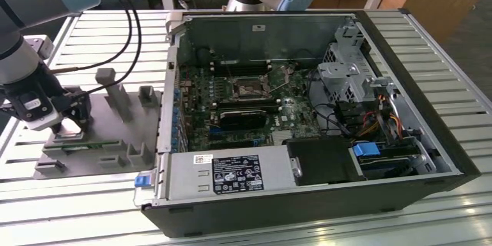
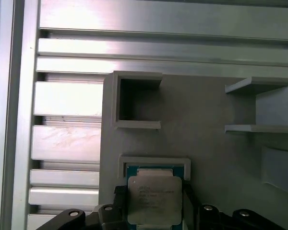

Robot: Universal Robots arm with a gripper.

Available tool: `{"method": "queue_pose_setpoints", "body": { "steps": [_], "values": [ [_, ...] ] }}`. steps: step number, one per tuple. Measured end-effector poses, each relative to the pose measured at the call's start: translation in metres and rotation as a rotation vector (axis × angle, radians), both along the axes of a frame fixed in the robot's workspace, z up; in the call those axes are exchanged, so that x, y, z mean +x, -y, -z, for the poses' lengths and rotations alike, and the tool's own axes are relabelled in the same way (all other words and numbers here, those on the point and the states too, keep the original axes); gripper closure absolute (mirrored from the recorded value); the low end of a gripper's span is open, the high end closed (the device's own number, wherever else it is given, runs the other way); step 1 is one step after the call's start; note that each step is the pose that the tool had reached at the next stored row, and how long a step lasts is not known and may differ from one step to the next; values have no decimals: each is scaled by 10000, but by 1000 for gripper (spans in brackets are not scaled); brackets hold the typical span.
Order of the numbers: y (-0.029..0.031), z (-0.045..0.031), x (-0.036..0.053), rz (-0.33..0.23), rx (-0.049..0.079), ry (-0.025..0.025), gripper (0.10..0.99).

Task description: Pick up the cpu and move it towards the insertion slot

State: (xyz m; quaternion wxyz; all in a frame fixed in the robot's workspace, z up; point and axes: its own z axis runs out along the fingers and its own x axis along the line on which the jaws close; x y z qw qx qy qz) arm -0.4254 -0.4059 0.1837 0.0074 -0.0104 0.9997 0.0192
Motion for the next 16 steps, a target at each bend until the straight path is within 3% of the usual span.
{"method": "queue_pose_setpoints", "body": {
  "steps": [16],
  "values": [
    [1, -276, -1, 0, -4, -5, 545]
  ]
}}
